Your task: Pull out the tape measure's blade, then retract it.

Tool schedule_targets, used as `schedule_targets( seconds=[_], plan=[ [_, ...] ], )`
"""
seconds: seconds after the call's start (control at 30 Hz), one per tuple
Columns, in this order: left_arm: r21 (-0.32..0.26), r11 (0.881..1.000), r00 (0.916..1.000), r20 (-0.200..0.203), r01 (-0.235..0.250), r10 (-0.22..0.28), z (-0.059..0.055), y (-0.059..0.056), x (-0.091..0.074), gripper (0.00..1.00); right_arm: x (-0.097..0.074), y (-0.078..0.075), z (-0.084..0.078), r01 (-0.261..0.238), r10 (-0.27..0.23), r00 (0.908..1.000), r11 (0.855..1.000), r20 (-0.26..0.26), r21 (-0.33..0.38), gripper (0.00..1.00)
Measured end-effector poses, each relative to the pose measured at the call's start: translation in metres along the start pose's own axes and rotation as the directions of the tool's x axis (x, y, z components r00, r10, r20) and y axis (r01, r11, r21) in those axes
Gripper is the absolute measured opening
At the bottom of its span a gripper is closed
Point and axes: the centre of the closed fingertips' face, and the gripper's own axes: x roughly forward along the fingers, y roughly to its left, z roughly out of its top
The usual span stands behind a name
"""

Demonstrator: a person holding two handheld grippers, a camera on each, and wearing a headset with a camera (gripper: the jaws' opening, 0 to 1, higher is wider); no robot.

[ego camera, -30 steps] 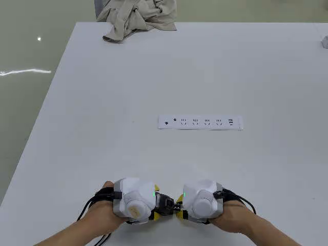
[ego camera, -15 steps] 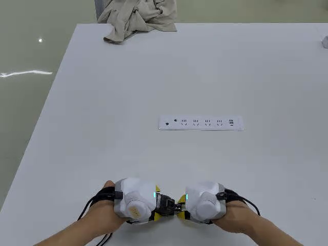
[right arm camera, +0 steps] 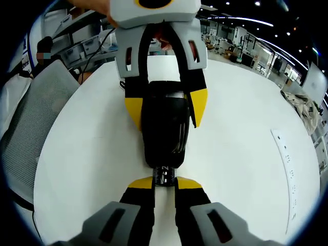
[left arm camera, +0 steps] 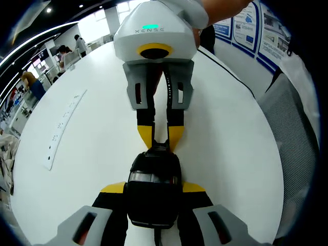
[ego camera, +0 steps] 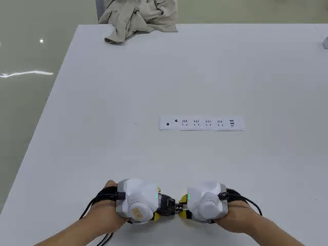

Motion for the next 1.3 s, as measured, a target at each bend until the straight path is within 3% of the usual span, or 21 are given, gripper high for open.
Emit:
schedule_targets(
  seconds=[0.43,1.3],
  plan=[
    [-0.012,1.0,1.0,-0.009,0.001,-0.001,-0.001,0.001,0.001,0.34,-0.004,-0.002,-0.004,0.008,-0.008,1.0,1.0,0.003,0.013,0.13],
    [-0.006,1.0,0.9998,-0.019,0.007,-0.007,-0.001,0.001,0.0,0.34,-0.02,0.0,-0.028,0.02,-0.019,0.9997,0.998,-0.015,0.055,0.12]
  ],
)
